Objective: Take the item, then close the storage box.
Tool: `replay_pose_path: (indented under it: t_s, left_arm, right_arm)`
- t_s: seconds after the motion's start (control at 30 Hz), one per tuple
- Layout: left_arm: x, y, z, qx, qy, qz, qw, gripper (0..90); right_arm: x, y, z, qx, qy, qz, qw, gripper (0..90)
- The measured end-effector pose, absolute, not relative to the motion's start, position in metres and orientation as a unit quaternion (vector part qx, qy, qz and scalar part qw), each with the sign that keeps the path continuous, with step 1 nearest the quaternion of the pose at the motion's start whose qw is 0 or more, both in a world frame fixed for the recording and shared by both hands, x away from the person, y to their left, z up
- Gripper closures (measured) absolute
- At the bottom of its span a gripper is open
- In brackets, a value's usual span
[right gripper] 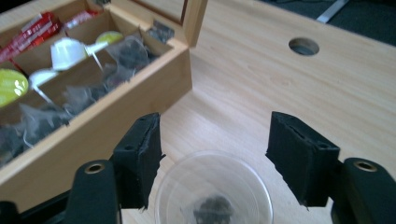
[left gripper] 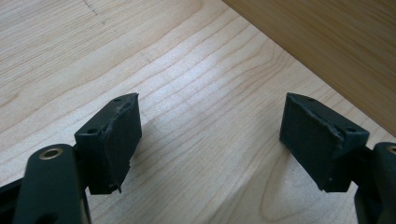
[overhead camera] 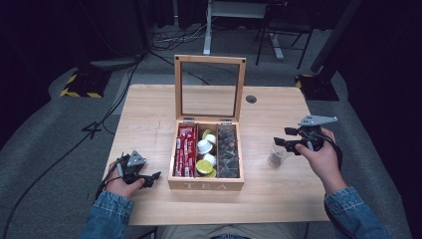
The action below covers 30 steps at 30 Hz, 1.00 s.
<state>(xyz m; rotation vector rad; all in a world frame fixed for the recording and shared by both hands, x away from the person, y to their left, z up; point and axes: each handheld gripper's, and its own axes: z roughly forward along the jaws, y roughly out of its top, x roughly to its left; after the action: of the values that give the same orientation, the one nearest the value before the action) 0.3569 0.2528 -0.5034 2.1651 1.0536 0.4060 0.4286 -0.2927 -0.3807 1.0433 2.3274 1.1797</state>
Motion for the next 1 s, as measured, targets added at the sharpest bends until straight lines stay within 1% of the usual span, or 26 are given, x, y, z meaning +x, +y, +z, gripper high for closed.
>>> replay_pose_path:
  t_s: [0.37,0.4,0.6,0.7,1.0]
  left_arm:
    - [0.357,0.252,-0.503,0.832,0.408,0.159,0.34,20.4]
    - [0.356,0.252,-0.504,0.831,0.41,0.159,0.341,20.4]
    - [0.355,0.252,-0.503,0.828,0.417,0.159,0.339,20.2]
    - [0.354,0.252,-0.504,0.832,0.413,0.157,0.337,15.3]
    - [0.354,0.252,-0.504,0.832,0.412,0.158,0.336,15.3]
  right_arm:
    - [0.443,-0.274,-0.353,0.356,0.794,0.462,0.171,31.1]
    - [0.449,-0.269,-0.344,0.349,0.793,0.469,0.174,31.1]
    - [0.47,-0.252,-0.324,0.34,0.792,0.477,0.174,31.5]
    - [0.48,-0.243,-0.317,0.336,0.79,0.483,0.173,32.2]
    - [0.515,-0.214,-0.302,0.326,0.787,0.492,0.18,35.6]
